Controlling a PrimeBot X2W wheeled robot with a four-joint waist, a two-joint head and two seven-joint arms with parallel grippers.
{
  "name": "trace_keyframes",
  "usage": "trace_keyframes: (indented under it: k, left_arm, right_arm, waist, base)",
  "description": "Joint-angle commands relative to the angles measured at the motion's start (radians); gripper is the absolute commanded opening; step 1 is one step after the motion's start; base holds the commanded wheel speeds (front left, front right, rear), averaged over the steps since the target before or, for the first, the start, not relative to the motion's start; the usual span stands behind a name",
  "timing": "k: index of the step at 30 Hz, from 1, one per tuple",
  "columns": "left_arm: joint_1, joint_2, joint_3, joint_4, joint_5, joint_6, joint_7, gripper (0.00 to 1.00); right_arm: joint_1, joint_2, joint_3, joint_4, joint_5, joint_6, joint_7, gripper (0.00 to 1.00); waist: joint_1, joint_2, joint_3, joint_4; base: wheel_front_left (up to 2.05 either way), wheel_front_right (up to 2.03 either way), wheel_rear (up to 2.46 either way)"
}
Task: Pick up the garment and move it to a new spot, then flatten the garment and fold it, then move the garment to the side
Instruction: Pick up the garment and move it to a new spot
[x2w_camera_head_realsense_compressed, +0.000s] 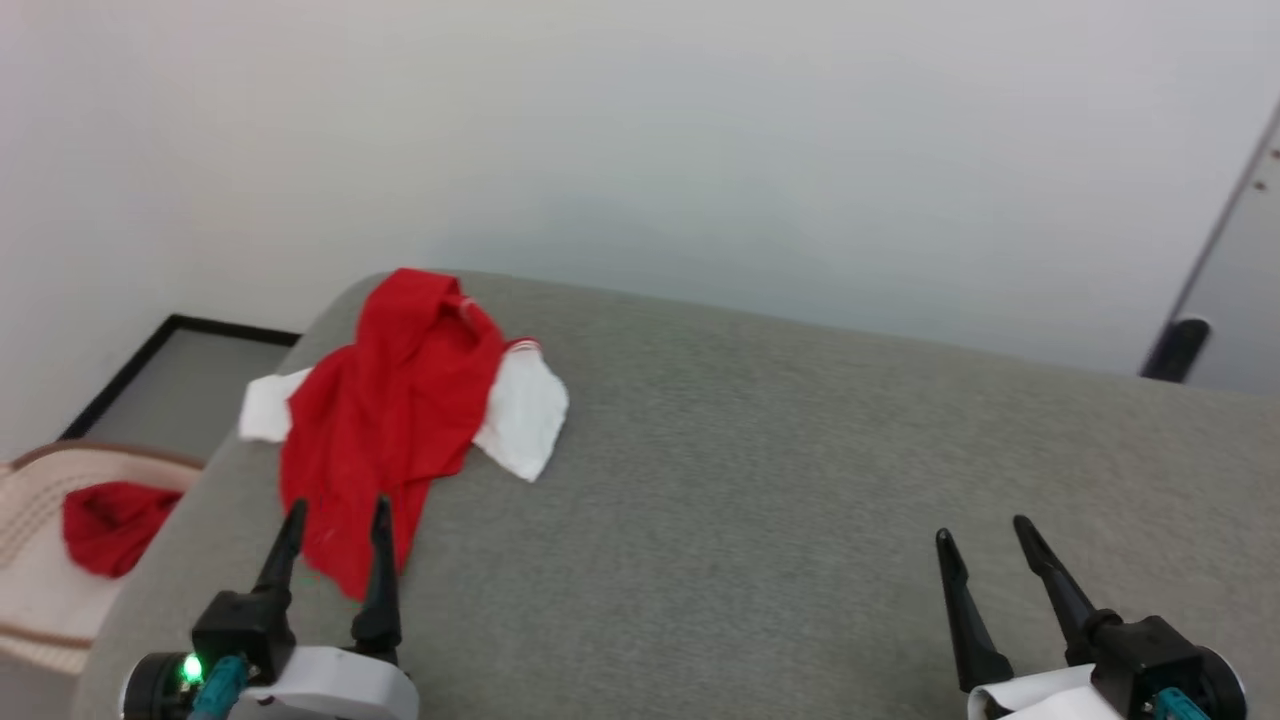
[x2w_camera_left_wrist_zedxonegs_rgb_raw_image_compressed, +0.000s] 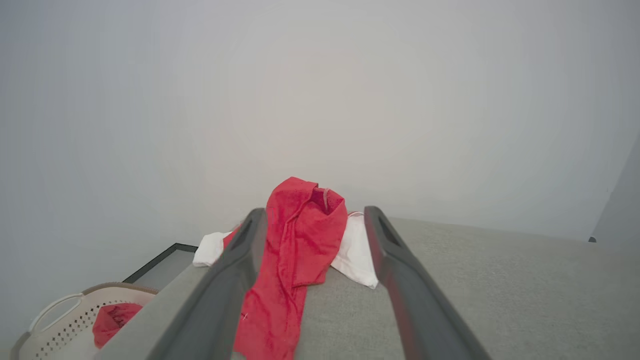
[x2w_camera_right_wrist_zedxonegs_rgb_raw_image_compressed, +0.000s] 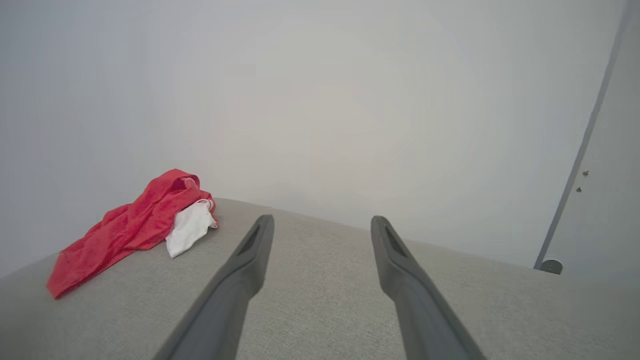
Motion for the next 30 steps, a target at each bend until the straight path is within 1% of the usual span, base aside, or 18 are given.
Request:
trace_keyframes:
  k: [1,4,7,9,11,14,17,20,21,22,23,30]
  left_arm:
    - [0.003,0.006,0.006,0.002,-0.002,0.005,0.000,1.00]
    - [0.000,0.008,0.009,0.010,-0.005,0.001,0.000,1.00]
    - [-0.020,0.001,0.020,0.032,-0.038,-0.009,0.000,1.00]
    - [-0.053,0.014,0.018,0.042,-0.051,-0.018,0.017,1.00]
    - [-0.093,0.032,0.016,0.052,-0.073,-0.029,0.058,1.00]
    - [-0.176,0.061,0.015,0.067,-0.130,-0.044,0.168,1.00]
    - [-0.285,0.115,0.023,0.096,-0.201,-0.052,0.315,1.00]
    - [-0.405,0.183,0.004,0.126,-0.245,-0.059,0.464,1.00]
    - [-0.405,0.183,0.004,0.126,-0.245,-0.059,0.464,1.00]
    - [-0.486,0.228,-0.001,0.150,-0.271,-0.060,0.542,1.00]
    - [-0.520,0.255,-0.005,0.163,-0.283,-0.061,0.581,1.00]
    - [-0.721,0.376,-0.042,0.281,-0.347,-0.060,0.830,1.00]
  right_arm:
    - [-0.010,0.003,0.009,0.004,0.002,-0.001,0.000,1.00]
    - [-0.013,0.003,0.016,0.010,0.003,-0.001,-0.001,1.00]
    - [-0.013,0.004,0.014,0.010,0.005,-0.001,-0.001,1.00]
    - [-0.015,0.003,0.015,0.008,0.008,-0.001,0.001,1.00]
    - [-0.021,0.003,0.015,0.005,0.005,-0.001,0.004,1.00]
    - [-0.028,0.001,0.014,-0.004,-0.004,-0.001,0.015,1.00]
    - [-0.044,-0.012,0.015,-0.021,-0.010,-0.001,0.027,1.00]
    - [-0.069,-0.030,0.020,-0.047,-0.017,-0.001,0.041,1.00]
    - [-0.069,-0.030,0.020,-0.047,-0.017,-0.001,0.041,1.00]
    - [-0.088,-0.041,0.021,-0.063,-0.021,-0.001,0.049,1.00]
    - [-0.100,-0.048,0.024,-0.072,-0.023,-0.001,0.054,1.00]
    - [-0.168,-0.073,0.037,-0.110,-0.013,-0.001,0.067,1.00]
  waist:
    - [-0.0001,0.0000,-0.018,0.068]
    - [-0.0001,0.0000,-0.019,0.095]
    - [-0.0001,0.0000,-0.015,0.109]
    - [-0.0001,0.0000,-0.006,0.111]
    - [-0.0001,0.0000,0.010,0.106]
    - [-0.0001,0.0000,0.044,0.089]
    - [-0.0001,0.0000,0.093,0.062]
    - [-0.0001,0.0000,0.169,0.027]
    - [-0.0001,0.0000,0.169,0.027]
    - [-0.0001,0.0000,0.217,0.004]
    - [-0.0001,0.0000,0.241,-0.011]
    - [-0.0001,0.0000,0.377,-0.099]
  base:
    - [0.00,0.00,0.00]
    - [0.00,0.00,0.00]
    - [0.00,0.00,0.00]
    - [0.00,0.00,0.00]
    - [0.00,0.00,0.00]
    - [0.00,0.00,0.00]
    - [0.00,0.00,0.00]
    - [0.00,0.00,0.00]
    - [0.00,0.00,0.00]
    - [0.00,0.00,0.00]
    - [0.00,0.00,0.00]
    - [0.00,0.00,0.00]
